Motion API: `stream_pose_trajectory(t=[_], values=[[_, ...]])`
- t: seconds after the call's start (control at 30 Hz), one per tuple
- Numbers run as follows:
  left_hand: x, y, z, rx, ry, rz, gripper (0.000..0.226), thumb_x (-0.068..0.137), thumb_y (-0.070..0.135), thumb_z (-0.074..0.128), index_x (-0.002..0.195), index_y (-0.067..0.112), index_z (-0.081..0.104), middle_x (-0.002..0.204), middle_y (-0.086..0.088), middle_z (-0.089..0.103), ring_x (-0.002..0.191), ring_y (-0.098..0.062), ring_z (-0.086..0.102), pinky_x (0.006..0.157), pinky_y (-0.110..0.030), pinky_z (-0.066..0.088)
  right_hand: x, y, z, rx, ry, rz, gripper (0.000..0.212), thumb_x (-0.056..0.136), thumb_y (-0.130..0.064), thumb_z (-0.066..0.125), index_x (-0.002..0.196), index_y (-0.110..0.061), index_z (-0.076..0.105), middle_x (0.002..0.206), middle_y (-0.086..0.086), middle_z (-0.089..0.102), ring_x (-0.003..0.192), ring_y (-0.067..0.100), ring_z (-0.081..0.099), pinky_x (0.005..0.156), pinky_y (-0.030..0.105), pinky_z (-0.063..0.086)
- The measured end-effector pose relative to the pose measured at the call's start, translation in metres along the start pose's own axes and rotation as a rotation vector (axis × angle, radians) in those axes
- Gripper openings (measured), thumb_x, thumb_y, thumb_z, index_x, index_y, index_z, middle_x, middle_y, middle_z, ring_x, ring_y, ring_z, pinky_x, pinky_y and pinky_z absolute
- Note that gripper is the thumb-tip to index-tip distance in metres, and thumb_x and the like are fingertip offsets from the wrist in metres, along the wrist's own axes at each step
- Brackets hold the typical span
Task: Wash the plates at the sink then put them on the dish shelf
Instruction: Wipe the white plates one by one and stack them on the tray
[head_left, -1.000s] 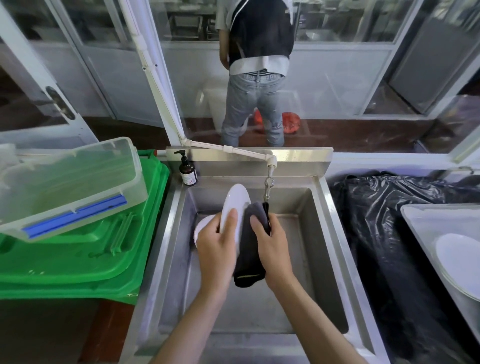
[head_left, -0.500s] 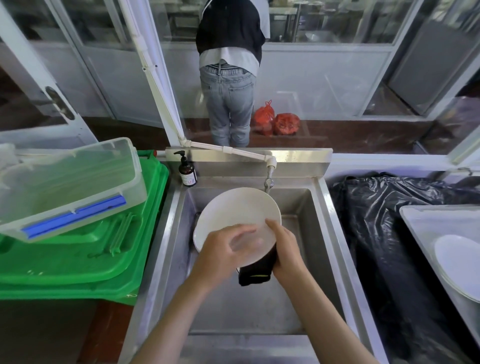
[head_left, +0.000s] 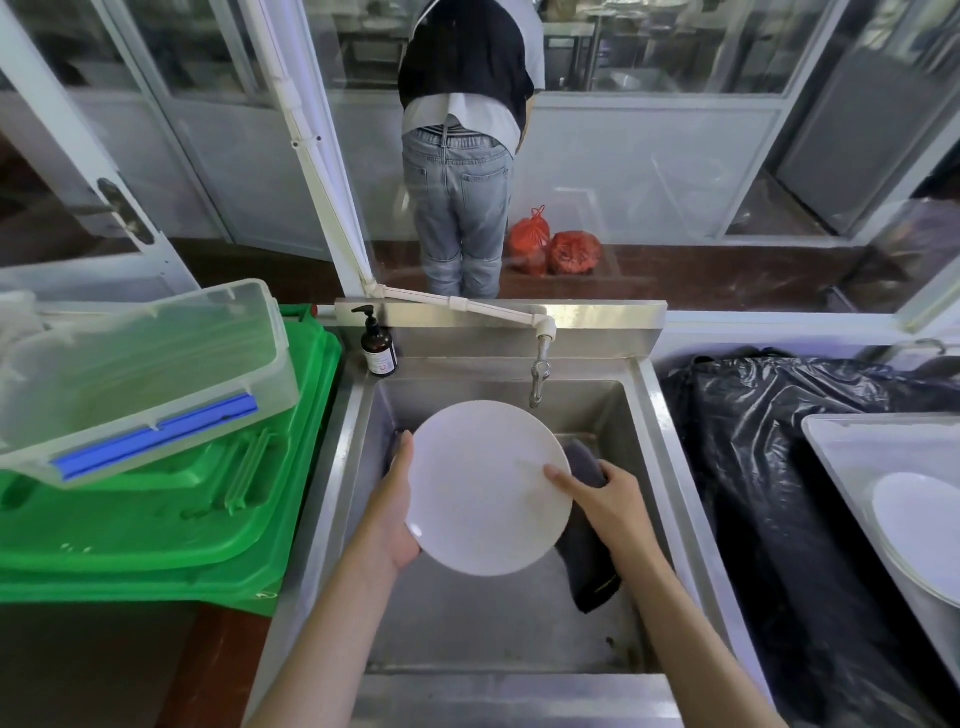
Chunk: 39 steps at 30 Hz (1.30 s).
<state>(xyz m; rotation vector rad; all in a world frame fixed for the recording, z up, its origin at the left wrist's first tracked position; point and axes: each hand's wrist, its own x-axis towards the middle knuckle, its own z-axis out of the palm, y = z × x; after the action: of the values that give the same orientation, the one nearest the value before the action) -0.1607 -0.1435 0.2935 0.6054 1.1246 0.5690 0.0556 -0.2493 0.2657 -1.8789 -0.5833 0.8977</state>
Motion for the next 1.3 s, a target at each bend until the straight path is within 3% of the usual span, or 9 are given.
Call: stream_pose_trajectory(t=[0.27,0.37,0.43,0.53,0.7,0.93,1.07,1.2,1.3], values=[[0.012,-0.007,0.004,0.092,0.031,-0.007,0.047,0.099,0.066,0.049,0.129,0.035,0.067,0.121,-0.004,0.076,0.112,-0.03,0.072,0.092,-0.049,0.058,0.014,-0.046,-0.02,-0.29,0.229,-0.495,0.029,0.085,-0.031,0.083,0.108,-0.023,0.066,0.085,-0.012,0.069,0.079,0.01,0.063,0.07,0.025,0.049],[0.011,-0.013,0.022,0.114,0.008,-0.003,0.044,0.1,0.061,0.052,0.125,0.03,0.069,0.117,-0.008,0.077,0.111,-0.033,0.072,0.103,-0.054,0.053,0.019,-0.05,0.005,-0.524,0.145,-0.871,0.022,0.085,-0.033,0.082,0.106,-0.032,0.073,0.09,-0.013,0.076,0.079,0.012,0.07,0.067,0.033,0.056],[0.012,-0.014,0.029,0.105,-0.012,0.001,0.047,0.103,0.056,0.052,0.129,0.021,0.069,0.119,-0.013,0.076,0.113,-0.034,0.072,0.105,-0.051,0.051,0.024,-0.038,0.015,-0.645,0.027,-1.054,0.036,0.079,-0.015,0.082,0.111,-0.03,0.078,0.111,-0.015,0.078,0.104,0.008,0.073,0.084,0.032,0.059],[0.018,-0.011,0.028,0.023,-0.013,-0.003,0.053,0.1,0.056,0.056,0.136,0.018,0.064,0.127,-0.014,0.073,0.118,-0.032,0.07,0.109,-0.049,0.048,0.024,-0.011,0.014,-0.616,-0.018,-0.985,0.051,0.077,-0.014,0.087,0.125,-0.028,0.075,0.133,-0.016,0.069,0.129,0.005,0.061,0.105,0.029,0.051],[0.019,-0.001,0.031,-0.014,0.127,0.058,0.026,0.103,0.048,0.058,0.106,0.024,0.067,0.112,-0.007,0.074,0.101,-0.03,0.07,0.081,-0.041,0.056,-0.016,0.024,0.015,-0.559,0.099,-0.846,0.037,0.082,-0.048,0.084,0.117,-0.037,0.076,0.11,-0.019,0.077,0.091,0.01,0.073,0.068,0.031,0.055],[0.022,-0.003,0.031,-0.097,0.174,0.022,0.075,0.063,0.073,0.069,0.122,0.027,0.066,0.118,-0.009,0.076,0.108,-0.036,0.072,0.1,-0.059,0.054,-0.052,0.046,0.034,-0.479,0.036,-1.006,0.045,0.08,-0.031,0.085,0.125,-0.027,0.077,0.133,-0.02,0.068,0.123,-0.001,0.063,0.097,0.026,0.049],[0.006,-0.008,0.041,-0.033,0.135,0.049,0.032,0.097,0.054,0.061,0.109,0.025,0.067,0.117,-0.008,0.074,0.109,-0.032,0.069,0.103,-0.053,0.052,-0.016,0.031,0.031,-0.436,0.159,-0.754,0.052,0.082,-0.015,0.084,0.13,-0.033,0.072,0.121,-0.015,0.074,0.104,0.014,0.07,0.087,0.032,0.054],[-0.002,-0.02,0.051,0.044,0.062,-0.044,0.047,0.1,0.058,0.056,0.121,0.018,0.07,0.112,-0.01,0.078,0.105,-0.029,0.073,0.088,-0.041,0.057,0.004,0.008,0.035,-0.474,0.179,-0.762,0.061,0.088,-0.002,0.072,0.142,-0.029,0.064,0.147,-0.009,0.06,0.14,0.013,0.052,0.116,0.034,0.041],[0.007,-0.023,0.061,0.002,-0.023,-0.078,0.052,0.1,0.058,0.055,0.127,0.017,0.072,0.119,-0.012,0.076,0.113,-0.028,0.072,0.1,-0.041,0.054,-0.014,-0.008,0.042,-0.434,0.094,-0.913,0.052,0.09,-0.004,0.053,0.14,-0.014,0.066,0.148,-0.003,0.061,0.142,0.01,0.045,0.116,0.032,0.039]])
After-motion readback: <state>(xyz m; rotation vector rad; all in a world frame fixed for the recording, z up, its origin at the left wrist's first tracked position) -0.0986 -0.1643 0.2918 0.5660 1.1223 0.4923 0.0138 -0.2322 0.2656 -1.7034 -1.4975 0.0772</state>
